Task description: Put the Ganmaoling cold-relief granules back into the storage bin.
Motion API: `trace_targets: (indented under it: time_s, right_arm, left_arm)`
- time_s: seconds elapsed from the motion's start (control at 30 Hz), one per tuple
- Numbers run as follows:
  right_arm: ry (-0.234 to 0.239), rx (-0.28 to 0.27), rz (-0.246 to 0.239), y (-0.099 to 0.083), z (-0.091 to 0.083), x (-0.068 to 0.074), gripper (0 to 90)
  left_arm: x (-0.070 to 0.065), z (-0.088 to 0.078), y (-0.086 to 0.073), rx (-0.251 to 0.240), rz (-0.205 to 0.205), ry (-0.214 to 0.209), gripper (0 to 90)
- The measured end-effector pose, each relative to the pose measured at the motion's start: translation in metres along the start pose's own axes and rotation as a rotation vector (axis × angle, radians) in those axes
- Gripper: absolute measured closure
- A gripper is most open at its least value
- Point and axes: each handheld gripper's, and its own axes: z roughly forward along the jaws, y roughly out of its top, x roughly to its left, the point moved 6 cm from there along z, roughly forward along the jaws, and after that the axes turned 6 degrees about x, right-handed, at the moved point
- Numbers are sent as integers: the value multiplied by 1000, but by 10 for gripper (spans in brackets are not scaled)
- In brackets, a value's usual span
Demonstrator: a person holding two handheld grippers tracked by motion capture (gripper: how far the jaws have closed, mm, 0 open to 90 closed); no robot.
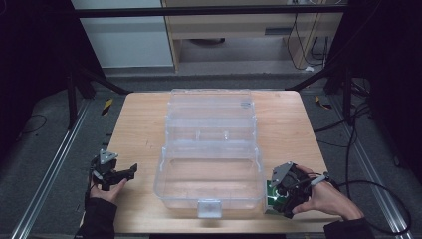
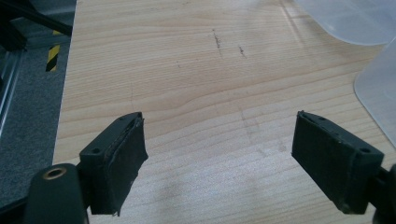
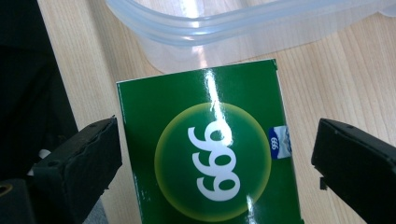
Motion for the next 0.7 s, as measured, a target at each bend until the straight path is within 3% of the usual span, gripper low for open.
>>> trace_targets:
  time_s: [0.7]
  right_arm:
    - [56, 54, -25, 0, 24, 0, 47]
  left_arm:
    - [1, 0, 0, -1, 0, 0, 169]
